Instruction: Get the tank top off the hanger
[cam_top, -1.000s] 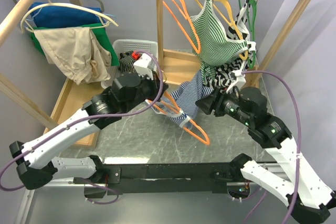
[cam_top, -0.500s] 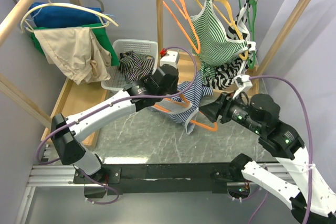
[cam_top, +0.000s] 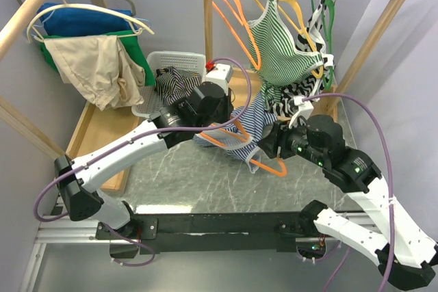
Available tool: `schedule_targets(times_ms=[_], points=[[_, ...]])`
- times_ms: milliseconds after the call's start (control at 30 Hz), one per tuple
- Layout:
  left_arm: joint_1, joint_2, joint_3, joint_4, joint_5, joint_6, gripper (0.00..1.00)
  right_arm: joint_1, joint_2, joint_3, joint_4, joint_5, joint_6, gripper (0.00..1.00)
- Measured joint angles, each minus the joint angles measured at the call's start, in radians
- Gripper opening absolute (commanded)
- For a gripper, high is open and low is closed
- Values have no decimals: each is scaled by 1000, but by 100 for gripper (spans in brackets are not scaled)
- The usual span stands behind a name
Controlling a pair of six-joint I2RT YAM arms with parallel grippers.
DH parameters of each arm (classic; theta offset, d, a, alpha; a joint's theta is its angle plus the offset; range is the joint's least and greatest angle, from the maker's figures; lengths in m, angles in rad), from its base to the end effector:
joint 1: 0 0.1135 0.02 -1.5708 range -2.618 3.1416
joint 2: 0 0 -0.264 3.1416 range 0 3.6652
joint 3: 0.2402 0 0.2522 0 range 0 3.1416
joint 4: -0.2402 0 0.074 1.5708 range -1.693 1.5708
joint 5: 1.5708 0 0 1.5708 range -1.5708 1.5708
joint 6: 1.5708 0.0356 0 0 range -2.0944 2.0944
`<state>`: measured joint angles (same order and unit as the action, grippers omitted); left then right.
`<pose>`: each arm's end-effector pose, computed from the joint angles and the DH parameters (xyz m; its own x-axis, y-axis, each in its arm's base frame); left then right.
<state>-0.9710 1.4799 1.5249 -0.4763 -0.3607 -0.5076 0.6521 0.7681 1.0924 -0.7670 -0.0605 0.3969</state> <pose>0.1998 -0.2699 0.4025 -0.4937 -0.0838 -0.8656 0.4021 0.8606 -0.3126 0.1117 0.0880 0.3849 -0.5650 0.0541 -0.8233 -0.4671 0.8016 0.3732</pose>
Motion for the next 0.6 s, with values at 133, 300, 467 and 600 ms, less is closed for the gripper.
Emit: schedule_targets(times_ms=[133,300,467,600], points=[[0,-17,0,0,8,15,1,0,-37,0,-34,-1,-41,54],[0,-19,0,-2,11,25,1,0,-73,0,-71,-66,-79,54],[0,-23,-9,6,23,25,1,0,-90,-9,-95,-93,-93,54],[0,-24,-16,6,29,26,1,0,-81,-35,-102,-104,-96,50]])
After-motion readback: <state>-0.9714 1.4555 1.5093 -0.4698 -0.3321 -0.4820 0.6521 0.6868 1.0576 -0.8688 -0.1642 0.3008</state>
